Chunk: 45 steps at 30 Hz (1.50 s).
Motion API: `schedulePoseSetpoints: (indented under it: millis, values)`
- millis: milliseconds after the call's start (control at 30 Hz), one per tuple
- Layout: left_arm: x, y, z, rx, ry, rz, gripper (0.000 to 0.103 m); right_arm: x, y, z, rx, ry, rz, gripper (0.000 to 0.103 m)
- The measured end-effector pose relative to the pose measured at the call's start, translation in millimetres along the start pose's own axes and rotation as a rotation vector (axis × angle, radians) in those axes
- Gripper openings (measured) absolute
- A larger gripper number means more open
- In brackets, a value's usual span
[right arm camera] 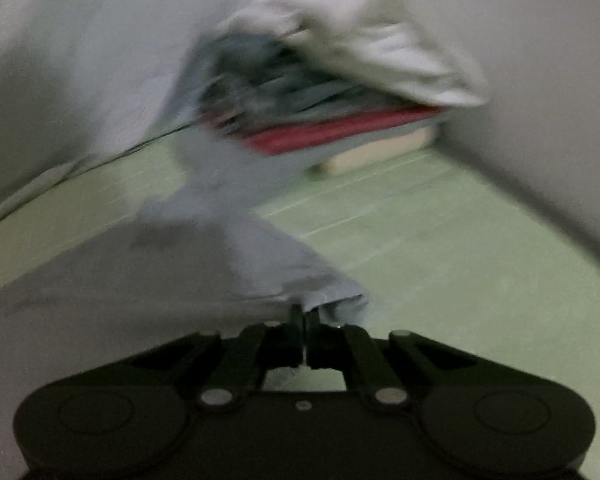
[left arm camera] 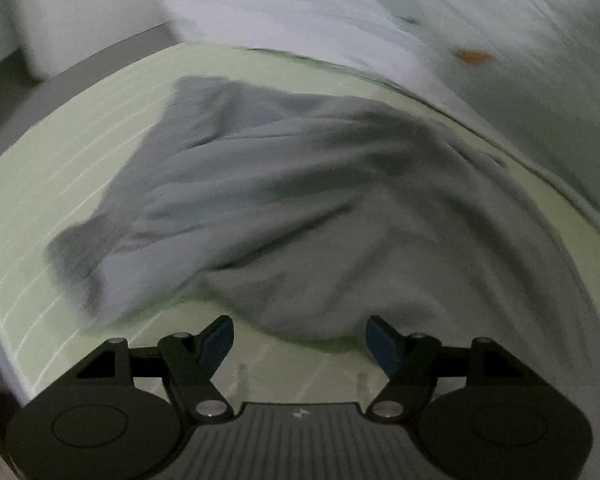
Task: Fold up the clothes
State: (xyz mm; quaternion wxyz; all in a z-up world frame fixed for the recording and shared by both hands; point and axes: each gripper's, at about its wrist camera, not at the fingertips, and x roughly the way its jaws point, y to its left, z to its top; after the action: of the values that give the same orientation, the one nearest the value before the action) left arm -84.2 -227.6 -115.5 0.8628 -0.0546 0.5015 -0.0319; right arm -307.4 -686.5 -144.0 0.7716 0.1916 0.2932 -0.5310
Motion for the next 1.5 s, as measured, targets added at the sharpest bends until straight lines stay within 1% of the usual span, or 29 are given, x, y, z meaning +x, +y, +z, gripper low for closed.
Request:
schedulePoseSetpoints:
  millis: [67, 133, 200, 267, 367, 433, 500, 567, 600, 633, 700, 733, 800, 867, 933, 1033, 1100, 1167, 1233, 1300, 1367, 1400, 1433, 1467, 1500]
  values:
    - [-2, 24, -6, -0.086, 0.009, 0.007, 0.077, -2, -14, -2, -0.011, -0.020, -0.091, 0.001]
    - [-4, 49, -12, -0.169, 0.022, 0.025, 0.077, -6, -27, -5, -0.015, -0.012, -0.121, 0.001]
    - [-6, 69, -18, -0.222, 0.022, 0.061, 0.077, -10, -34, -10, 0.005, 0.010, -0.101, 0.001]
    - [-8, 91, -21, -0.281, 0.006, 0.092, 0.077, -17, -33, -17, -0.006, 0.022, -0.095, 0.001]
    - [-5, 119, -18, -0.330, -0.022, 0.132, 0.077, -24, -29, -26, -0.009, 0.046, -0.086, 0.001]
    - [2, 136, -12, -0.354, -0.031, 0.137, 0.077, -28, -26, -26, -0.007, 0.059, -0.084, 0.001]
    - [10, 152, -3, -0.380, -0.043, 0.102, 0.077, -32, -20, -24, -0.025, 0.056, -0.092, 0.001]
    - [16, 160, 5, -0.393, -0.054, 0.067, 0.076, -36, -16, -18, -0.010, 0.053, -0.099, 0.001]
    - [20, 163, 9, -0.389, -0.061, 0.051, 0.071, -38, -14, -15, 0.006, 0.049, -0.105, 0.001]
    - [23, 164, 13, -0.377, -0.061, 0.046, 0.063, -39, -12, -12, 0.022, 0.044, -0.113, 0.001]
    - [31, 165, 21, -0.354, -0.061, 0.037, 0.022, -45, -9, -6, 0.049, 0.013, -0.149, 0.001]
    - [31, 169, 28, -0.365, -0.074, 0.036, 0.013, -49, -7, -3, 0.066, -0.005, -0.172, 0.001]
    - [31, 177, 40, -0.386, -0.101, 0.034, 0.009, -57, -6, 0, 0.104, -0.033, -0.217, 0.001]
    - [31, 185, 52, -0.408, -0.127, 0.032, 0.009, -66, -5, 5, 0.129, -0.054, -0.240, 0.001]
    - [17, 192, 74, -0.386, -0.188, 0.052, 0.009, -79, -4, 9, 0.137, -0.086, -0.259, 0.001]
    - [-13, 202, 107, -0.338, -0.284, 0.059, 0.008, -98, -5, 11, 0.155, -0.123, -0.266, 0.001]
    - [-28, 207, 124, -0.300, -0.338, 0.084, 0.008, -108, -6, 10, 0.168, -0.135, -0.268, 0.001]
    - [-36, 215, 135, -0.281, -0.363, 0.126, 0.008, -113, -6, 6, 0.176, -0.132, -0.270, 0.001]
    - [-28, 223, 138, -0.283, -0.346, 0.175, 0.009, -113, -7, -4, 0.176, -0.112, -0.275, 0.001]
    - [-15, 231, 135, -0.286, -0.287, 0.240, 0.009, -110, -8, -16, 0.172, -0.082, -0.281, 0.001]
    - [-2, 238, 126, -0.297, -0.227, 0.276, 0.011, -105, -10, -32, 0.155, -0.039, -0.293, 0.001]
    - [4, 240, 122, -0.301, -0.196, 0.291, 0.018, -101, -12, -39, 0.136, -0.014, -0.300, 0.001]
    - [6, 238, 117, -0.297, -0.178, 0.306, 0.019, -96, -12, -45, 0.113, 0.015, -0.301, 0.001]
    - [8, 237, 113, -0.294, -0.161, 0.321, 0.023, -93, -11, -49, 0.089, 0.045, -0.295, 0.002]
    - [9, 235, 108, -0.291, -0.144, 0.336, 0.036, -90, -10, -54, 0.065, 0.076, -0.289, 0.002]
